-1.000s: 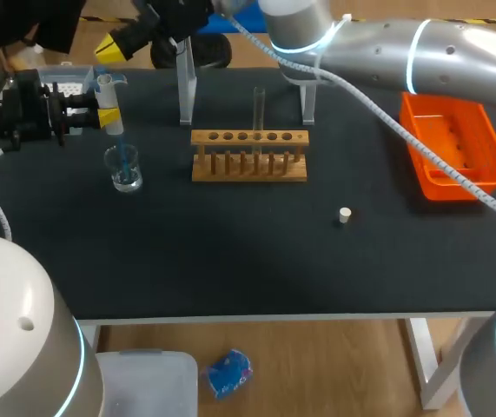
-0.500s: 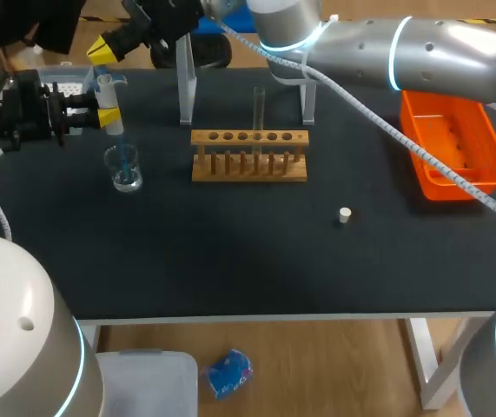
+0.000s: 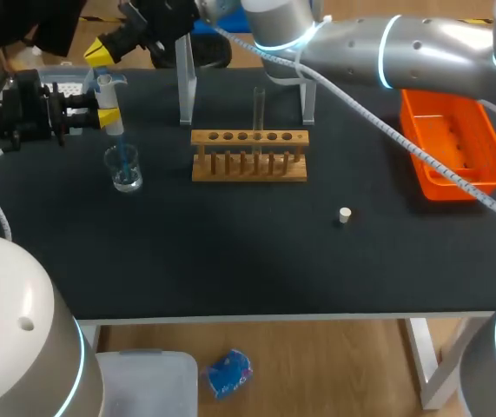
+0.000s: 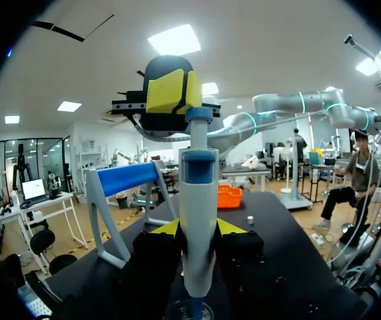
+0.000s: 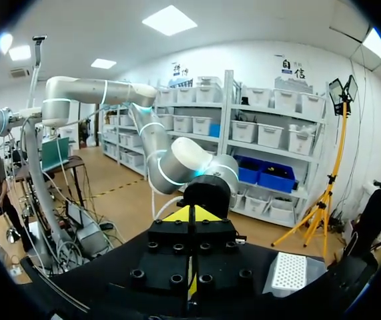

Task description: Invert the test tube, pick up the pipette, mount the tip to pipette, aspirate from beaker and dispense into the tube, eject the tip, return the pipette, and cap with the stopper.

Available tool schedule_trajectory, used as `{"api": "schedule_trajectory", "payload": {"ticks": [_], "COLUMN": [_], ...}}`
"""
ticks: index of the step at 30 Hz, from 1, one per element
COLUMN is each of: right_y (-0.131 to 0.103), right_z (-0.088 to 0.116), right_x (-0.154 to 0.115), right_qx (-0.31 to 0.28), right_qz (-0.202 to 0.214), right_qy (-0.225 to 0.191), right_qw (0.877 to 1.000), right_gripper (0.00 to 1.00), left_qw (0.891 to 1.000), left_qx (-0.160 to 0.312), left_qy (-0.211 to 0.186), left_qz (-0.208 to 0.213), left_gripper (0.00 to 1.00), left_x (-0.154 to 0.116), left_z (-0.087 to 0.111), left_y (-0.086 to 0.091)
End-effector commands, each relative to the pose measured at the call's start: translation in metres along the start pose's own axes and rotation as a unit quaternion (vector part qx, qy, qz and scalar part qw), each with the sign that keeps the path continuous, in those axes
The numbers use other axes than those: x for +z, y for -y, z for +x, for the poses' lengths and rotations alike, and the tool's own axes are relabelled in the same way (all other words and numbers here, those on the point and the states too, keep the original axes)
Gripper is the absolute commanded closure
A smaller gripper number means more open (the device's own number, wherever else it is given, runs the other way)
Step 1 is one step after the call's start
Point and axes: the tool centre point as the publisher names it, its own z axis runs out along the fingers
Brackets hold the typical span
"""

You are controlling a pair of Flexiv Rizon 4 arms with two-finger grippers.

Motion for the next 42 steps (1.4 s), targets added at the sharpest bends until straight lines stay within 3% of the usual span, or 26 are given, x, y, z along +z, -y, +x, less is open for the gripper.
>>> {"api": "schedule_trajectory", "payload": {"ticks": [1,22,42], "right_y": [0.003,-0.003,0.006], "right_z": [-0.007,0.002,0.009], "right_x": [0.001,0.001,0.002], "right_qx": [0.001,-0.007,-0.001], "right_qz": [-0.001,-0.001,-0.009], "right_qy": [-0.013,-0.011,-0.009], "right_qw": [1.000,1.000,1.000], "right_gripper": [1.00,1.00,1.00], "left_qw": [1.000,1.000,1.000], "left_qx": [0.001,0.001,0.001], "left_qy": [0.001,0.001,0.001], "left_qz": [0.001,0.001,0.001], "left_gripper": [1.00,1.00,1.00], "left_x": [0.000,0.000,0.000], "left_z": [0.000,0.000,0.000], "left_y": [0.000,0.000,0.000]}}
